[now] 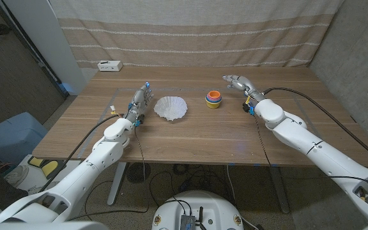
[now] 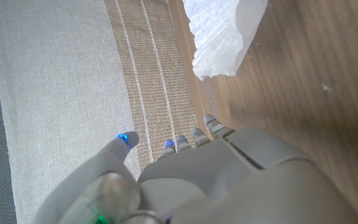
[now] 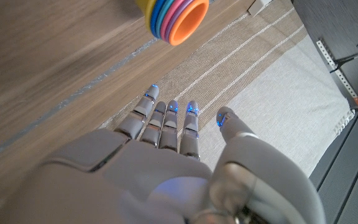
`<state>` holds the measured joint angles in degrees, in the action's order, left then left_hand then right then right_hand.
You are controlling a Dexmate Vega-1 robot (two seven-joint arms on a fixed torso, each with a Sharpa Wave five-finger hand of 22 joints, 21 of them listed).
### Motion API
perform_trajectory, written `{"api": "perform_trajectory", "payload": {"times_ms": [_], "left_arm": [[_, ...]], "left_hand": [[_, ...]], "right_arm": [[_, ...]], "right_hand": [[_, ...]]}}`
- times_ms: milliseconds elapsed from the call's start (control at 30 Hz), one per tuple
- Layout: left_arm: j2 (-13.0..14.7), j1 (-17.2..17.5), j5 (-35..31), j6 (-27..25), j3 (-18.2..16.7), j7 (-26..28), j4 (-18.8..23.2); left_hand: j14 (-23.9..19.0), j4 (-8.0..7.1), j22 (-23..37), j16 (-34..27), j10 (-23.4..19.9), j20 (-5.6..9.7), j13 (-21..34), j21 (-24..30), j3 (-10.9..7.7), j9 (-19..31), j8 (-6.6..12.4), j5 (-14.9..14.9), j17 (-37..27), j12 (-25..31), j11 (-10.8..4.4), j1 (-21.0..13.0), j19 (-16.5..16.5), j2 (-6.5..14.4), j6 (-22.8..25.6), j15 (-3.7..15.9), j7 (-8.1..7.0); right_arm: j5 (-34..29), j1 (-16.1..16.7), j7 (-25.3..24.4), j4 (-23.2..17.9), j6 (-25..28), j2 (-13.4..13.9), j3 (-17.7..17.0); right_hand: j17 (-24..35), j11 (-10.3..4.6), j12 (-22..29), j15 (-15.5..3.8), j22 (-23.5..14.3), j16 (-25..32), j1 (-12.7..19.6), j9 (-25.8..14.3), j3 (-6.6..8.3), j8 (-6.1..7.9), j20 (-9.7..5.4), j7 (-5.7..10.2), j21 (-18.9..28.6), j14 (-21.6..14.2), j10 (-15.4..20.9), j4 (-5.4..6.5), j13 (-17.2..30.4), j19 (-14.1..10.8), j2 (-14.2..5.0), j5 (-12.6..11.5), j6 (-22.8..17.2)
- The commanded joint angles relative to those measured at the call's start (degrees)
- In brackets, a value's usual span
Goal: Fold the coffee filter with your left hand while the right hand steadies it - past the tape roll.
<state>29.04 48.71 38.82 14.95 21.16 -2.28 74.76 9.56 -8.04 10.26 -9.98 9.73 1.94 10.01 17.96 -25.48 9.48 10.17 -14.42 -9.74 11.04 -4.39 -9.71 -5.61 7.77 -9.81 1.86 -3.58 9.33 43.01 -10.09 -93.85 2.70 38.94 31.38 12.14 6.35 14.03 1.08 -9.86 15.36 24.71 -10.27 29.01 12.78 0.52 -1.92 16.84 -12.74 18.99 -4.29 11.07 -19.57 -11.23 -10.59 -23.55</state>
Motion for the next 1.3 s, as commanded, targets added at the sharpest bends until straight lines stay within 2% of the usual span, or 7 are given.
{"api": "perform_trajectory", "payload": {"times_ms": [33, 133, 200, 467, 833, 1300], "left_arm": [[0.3, 0.1, 0.1, -0.6, 0.2, -0.2, 0.6], [0.4, 0.1, 0.4, -0.9, 0.2, -0.5, 0.8], [0.5, 0.1, 0.3, -1.0, 0.3, -0.6, 0.9], [0.6, 0.1, 0.3, -1.0, 0.3, -0.7, 1.2], [1.2, 1.1, 0.6, -1.4, 0.0, -0.4, 2.3], [1.3, 1.4, 0.8, -1.2, -0.2, -0.6, 2.4]], "left_hand": [[2.1, 0.38, 0.2, -0.4, 0.6, -0.05, 0.2, 0.0, 0.16, 0.2, 0.0, -0.2, -0.1, 0.3, 0.45, -0.1, 0.2, -0.7, -2.0, 1.52, 0.43], [2.1, 0.42, 0.2, -0.3, 0.6, -0.1, 0.2, 0.0, 0.19, 0.2, 0.0, -0.2, -0.1, 0.3, 0.45, 0.0, 0.2, -0.8, -2.0, 1.51, 0.43], [2.1, 0.44, 0.2, -0.3, 0.6, -0.15, 0.2, -0.1, 0.21, 0.2, 0.0, -0.1, -0.1, 0.3, 0.48, 0.0, 0.2, -0.8, -2.0, 1.48, 0.44], [2.1, 0.51, 0.2, -0.3, 0.6, -0.16, 0.2, -0.2, 0.27, 0.2, 0.02, -0.1, -0.1, 0.3, 0.5, 0.0, 0.3, -0.8, -1.9, 1.46, 0.47], [2.1, 0.56, 0.2, -0.3, 0.6, 0.02, 0.2, -0.3, 0.34, 0.2, 0.05, -0.1, -0.1, 0.3, 0.49, 0.1, 0.4, -0.8, -1.9, 1.41, 0.51], [2.0, 0.63, 0.3, -0.3, 0.4, 0.17, 0.2, -0.4, 0.46, 0.2, 0.08, -0.1, -0.1, 0.3, 0.59, 0.3, 0.5, -0.8, -1.8, 1.3, 0.55]], "right_arm": [[-13.2, -1.2, -2.8, -5.9, 5.9, 2.4, 3.4], [-15.6, -1.5, -2.3, -7.2, 7.7, 2.8, 4.1], [-17.4, -1.8, -1.9, -8.0, 8.7, 2.9, 4.7], [-23.2, -3.1, -0.1, -9.2, 9.9, 3.0, 6.9], [-27.4, -4.5, 4.0, -9.7, 9.4, 2.6, 9.0], [-31.6, -5.7, 6.9, -10.1, 8.7, 1.5, 10.4]], "right_hand": [[0.4, -0.5, 0.6, -0.35, -0.2, 0.8, 1.3, -0.3, 0.91, 0.54, 0.1, 0.13, 0.0, -1.7, 1.9, 0.04, 0.1, -1.0, 0.03, -0.2, -2.1], [0.5, -0.88, 0.7, -0.43, -0.2, 1.2, 1.6, -0.3, 1.14, 0.52, 0.01, 0.19, 0.0, -2.6, 2.6, 0.06, 0.1, -1.4, 0.03, -0.2, -2.8], [0.5, -0.63, 0.7, -0.52, -0.2, 1.2, 1.8, -0.3, 1.25, 0.42, 0.02, 0.31, 0.0, -2.7, 3.1, 0.0, 0.1, -1.7, 0.05, -0.2, -2.8], [0.5, -1.46, 0.8, -1.35, -0.2, 1.6, 2.9, -0.3, 1.96, 0.41, -0.56, 0.9, -0.1, -3.7, 4.2, -0.59, 0.1, -2.3, 0.08, -0.2, -4.1], [0.6, -1.76, 0.5, -1.74, -0.3, 1.8, 3.9, -0.3, 2.37, 0.07, -1.27, 1.31, -0.2, -4.2, 4.6, -1.11, 0.1, -2.9, 0.25, -0.1, -4.6], [0.7, -2.18, 0.4, -2.22, -0.3, 1.9, 4.6, -0.4, 2.53, -0.2, -1.43, 1.65, -0.3, -4.5, 5.1, -1.53, 0.2, -3.2, 0.41, 0.0, -4.9]]}}
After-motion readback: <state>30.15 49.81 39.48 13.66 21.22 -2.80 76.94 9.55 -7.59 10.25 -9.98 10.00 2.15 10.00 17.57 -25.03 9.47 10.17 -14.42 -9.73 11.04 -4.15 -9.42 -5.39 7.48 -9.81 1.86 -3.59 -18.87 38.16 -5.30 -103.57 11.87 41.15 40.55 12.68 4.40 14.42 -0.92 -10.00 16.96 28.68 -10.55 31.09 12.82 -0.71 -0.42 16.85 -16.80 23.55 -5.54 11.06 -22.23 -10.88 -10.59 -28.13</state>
